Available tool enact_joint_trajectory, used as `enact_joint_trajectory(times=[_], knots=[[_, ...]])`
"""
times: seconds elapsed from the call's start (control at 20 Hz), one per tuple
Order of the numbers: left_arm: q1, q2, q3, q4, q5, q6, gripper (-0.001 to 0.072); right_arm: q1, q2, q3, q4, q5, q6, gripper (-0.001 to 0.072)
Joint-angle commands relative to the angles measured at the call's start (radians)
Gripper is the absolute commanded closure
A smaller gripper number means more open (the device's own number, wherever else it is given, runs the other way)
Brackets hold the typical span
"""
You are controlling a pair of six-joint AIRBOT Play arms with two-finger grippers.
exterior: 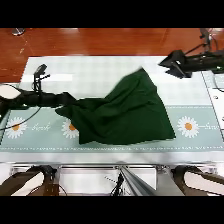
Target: Fold the shirts.
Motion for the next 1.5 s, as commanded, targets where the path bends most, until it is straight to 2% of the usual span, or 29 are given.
enact_joint_trajectory(times=[0.0,0.1,0.15,0.2,0.25,0.4,0.5,0.65,0.7,0.75,0.8,0.95,1.05,1.1,1.25,1.45], knots=[[0.157,-0.022,0.071,0.193,-0.220,-0.002,0.0006,-0.171,0.032,-0.006,-0.154,0.243,-0.091,0.0091],[0.268,-0.017,-0.002,0.163,-0.281,-0.074,0.0006,-0.270,0.135,-0.124,-0.330,0.235,-0.094,0.0091],[0.298,-0.007,-0.076,0.093,-0.258,-0.108,0.0006,-0.319,0.198,-0.221,-0.346,0.179,-0.089,0.0091],[0.305,-0.005,-0.156,0.000,-0.252,-0.098,0.0006,-0.366,0.269,-0.345,-0.315,0.107,-0.081,0.0091],[0.295,-0.007,-0.228,-0.092,-0.252,-0.048,0.0006,-0.401,0.340,-0.474,-0.249,0.042,-0.074,0.0090],[0.201,-0.009,-0.388,-0.358,-0.198,0.175,0.0006,-0.422,0.504,-0.759,-0.090,-0.047,-0.153,0.0091],[0.108,-0.011,-0.426,-0.385,-0.097,0.195,0.0006,-0.422,0.563,-0.863,-0.071,-0.047,-0.165,0.0091],[-0.038,-0.021,-0.432,-0.415,0.032,0.188,0.0008,-0.422,0.586,-0.901,-0.105,-0.035,-0.165,0.0091],[-0.079,-0.021,-0.432,-0.438,0.084,0.188,0.0046,-0.422,0.586,-0.901,-0.105,-0.035,-0.165,0.0091],[-0.109,-0.021,-0.429,-0.450,0.121,0.188,0.0522,-0.422,0.586,-0.901,-0.106,-0.042,-0.165,0.0091],[-0.126,-0.021,-0.425,-0.465,0.138,0.192,0.0685,-0.422,0.585,-0.900,-0.117,-0.068,-0.165,0.0091],[-0.121,-0.018,-0.399,-0.473,0.106,0.223,0.0683,-0.422,0.585,-0.892,-0.298,-0.098,-0.075,0.0092],[-0.108,-0.018,-0.381,-0.474,0.096,0.225,0.0682,-0.422,0.559,-0.893,-0.382,0.008,-0.040,0.0092],[-0.106,-0.018,-0.375,-0.476,0.096,0.224,0.0683,-0.422,0.537,-0.894,-0.382,0.057,-0.043,0.0092],[-0.106,-0.018,-0.372,-0.523,0.089,0.222,0.0682,-0.414,0.451,-0.894,-0.377,0.078,-0.045,0.0091],[-0.106,-0.018,-0.372,-0.534,0.089,0.222,0.0682,-0.414,0.344,-0.893,-0.261,0.015,-0.111,0.0092]])
